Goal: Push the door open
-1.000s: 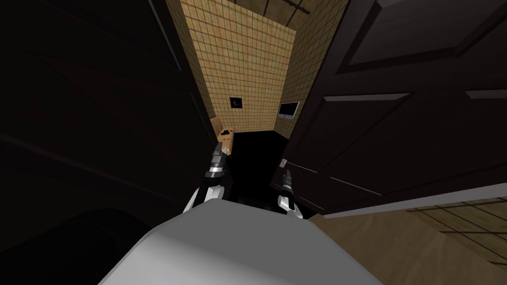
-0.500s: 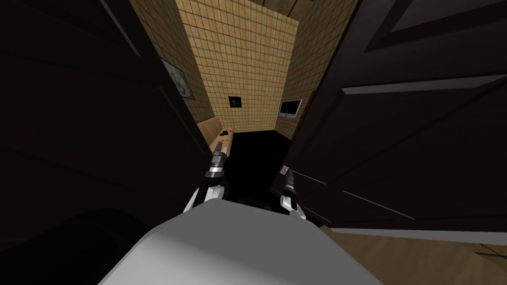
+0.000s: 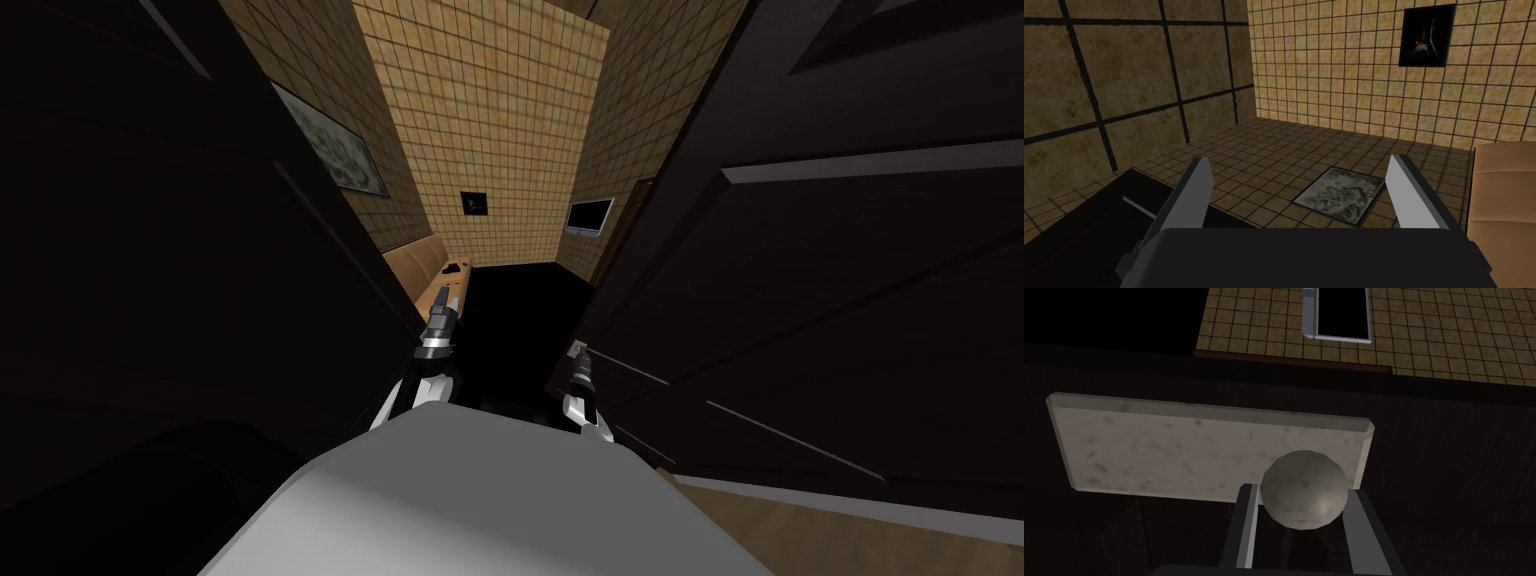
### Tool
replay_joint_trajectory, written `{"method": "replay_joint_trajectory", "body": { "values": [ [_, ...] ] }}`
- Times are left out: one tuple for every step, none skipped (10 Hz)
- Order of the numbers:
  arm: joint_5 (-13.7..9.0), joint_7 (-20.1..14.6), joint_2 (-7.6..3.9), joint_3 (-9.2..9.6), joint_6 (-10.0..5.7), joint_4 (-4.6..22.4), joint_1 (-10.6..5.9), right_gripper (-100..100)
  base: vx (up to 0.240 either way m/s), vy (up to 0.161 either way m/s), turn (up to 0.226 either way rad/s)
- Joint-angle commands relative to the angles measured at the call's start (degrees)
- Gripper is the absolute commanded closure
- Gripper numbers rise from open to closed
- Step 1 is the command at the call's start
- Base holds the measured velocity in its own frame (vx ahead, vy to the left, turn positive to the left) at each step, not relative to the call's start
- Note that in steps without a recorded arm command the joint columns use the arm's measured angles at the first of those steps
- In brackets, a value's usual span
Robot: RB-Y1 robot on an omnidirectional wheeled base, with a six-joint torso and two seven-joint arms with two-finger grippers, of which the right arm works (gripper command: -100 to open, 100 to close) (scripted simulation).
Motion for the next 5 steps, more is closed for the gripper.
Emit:
{"method": "replay_joint_trajectory", "body": {
  "values": [
    [0.0,0.0,0.03,0.01,-0.04,0.0,0.08,100,-0.022,0.005,0.003],
    [0.0,0.0,0.03,0.01,-0.04,0.0,0.08,100,-0.013,0.004,-0.001],
    [0.0,0.0,0.03,0.01,-0.04,0.0,0.08,100,-0.008,0.004,-0.002],
    [0.0,0.0,0.03,0.01,-0.04,0.0,0.08,100,0.0,0.0,0.0],
    [-0.5,0.3,-0.84,-0.78,0.17,0.1,0.18,100,0.12,0.015,-0.022]
  ]
}}
